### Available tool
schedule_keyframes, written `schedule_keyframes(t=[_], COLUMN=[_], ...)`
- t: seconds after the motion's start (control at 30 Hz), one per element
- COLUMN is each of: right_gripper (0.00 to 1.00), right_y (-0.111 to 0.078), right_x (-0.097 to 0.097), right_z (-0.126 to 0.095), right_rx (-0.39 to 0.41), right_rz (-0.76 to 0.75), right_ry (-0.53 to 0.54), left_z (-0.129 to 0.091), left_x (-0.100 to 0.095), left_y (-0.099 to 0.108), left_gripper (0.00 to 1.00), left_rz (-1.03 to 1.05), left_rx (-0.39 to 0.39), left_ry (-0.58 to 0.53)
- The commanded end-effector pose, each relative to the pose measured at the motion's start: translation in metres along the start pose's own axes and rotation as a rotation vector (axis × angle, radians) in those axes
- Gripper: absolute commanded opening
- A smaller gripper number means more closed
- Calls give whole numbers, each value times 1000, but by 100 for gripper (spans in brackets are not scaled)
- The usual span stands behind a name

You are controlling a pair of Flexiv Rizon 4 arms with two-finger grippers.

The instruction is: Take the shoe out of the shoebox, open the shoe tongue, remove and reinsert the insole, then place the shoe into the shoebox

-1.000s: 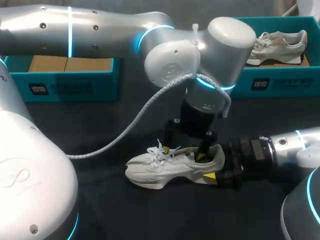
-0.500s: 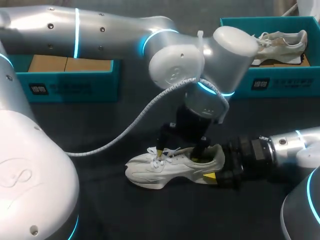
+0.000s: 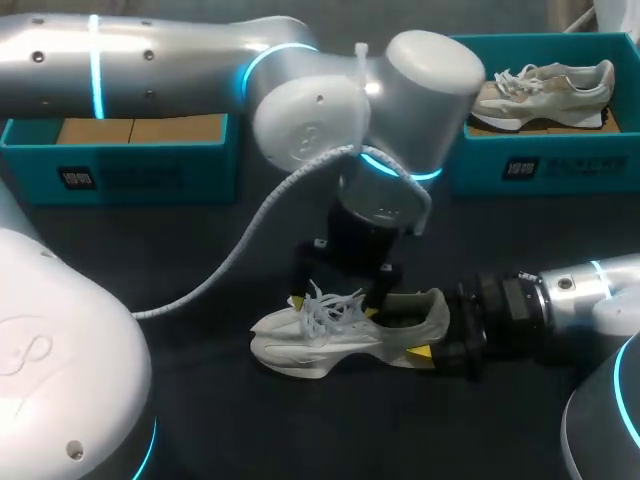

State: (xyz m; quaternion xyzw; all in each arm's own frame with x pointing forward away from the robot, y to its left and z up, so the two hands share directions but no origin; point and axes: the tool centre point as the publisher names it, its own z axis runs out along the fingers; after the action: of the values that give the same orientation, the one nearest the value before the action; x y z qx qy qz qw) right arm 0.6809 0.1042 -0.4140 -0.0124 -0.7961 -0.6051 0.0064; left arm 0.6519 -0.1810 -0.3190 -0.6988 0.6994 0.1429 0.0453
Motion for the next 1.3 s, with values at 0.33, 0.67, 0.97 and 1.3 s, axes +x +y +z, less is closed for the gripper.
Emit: schedule_keyframes(t=[0.33,0.67,0.97,1.3], right_gripper=[0,0,0,0], right_y=[0,0,0,0], right_x=[0,0,0,0], right_z=[1,1,1,1], right_rx=[3,3,3,3], right_rz=[1,1,1,1], right_ry=[-1,-1,-1,-1], left_z=[3,0,1,3], left_x=[-1,23,21,20], left_y=[-5,-7,-7,-7], left_gripper=[100,72,27,0], left_rz=[56,97,99,126], left_rx=[-44,-75,-85,-65], left_ry=[159,151,137,195])
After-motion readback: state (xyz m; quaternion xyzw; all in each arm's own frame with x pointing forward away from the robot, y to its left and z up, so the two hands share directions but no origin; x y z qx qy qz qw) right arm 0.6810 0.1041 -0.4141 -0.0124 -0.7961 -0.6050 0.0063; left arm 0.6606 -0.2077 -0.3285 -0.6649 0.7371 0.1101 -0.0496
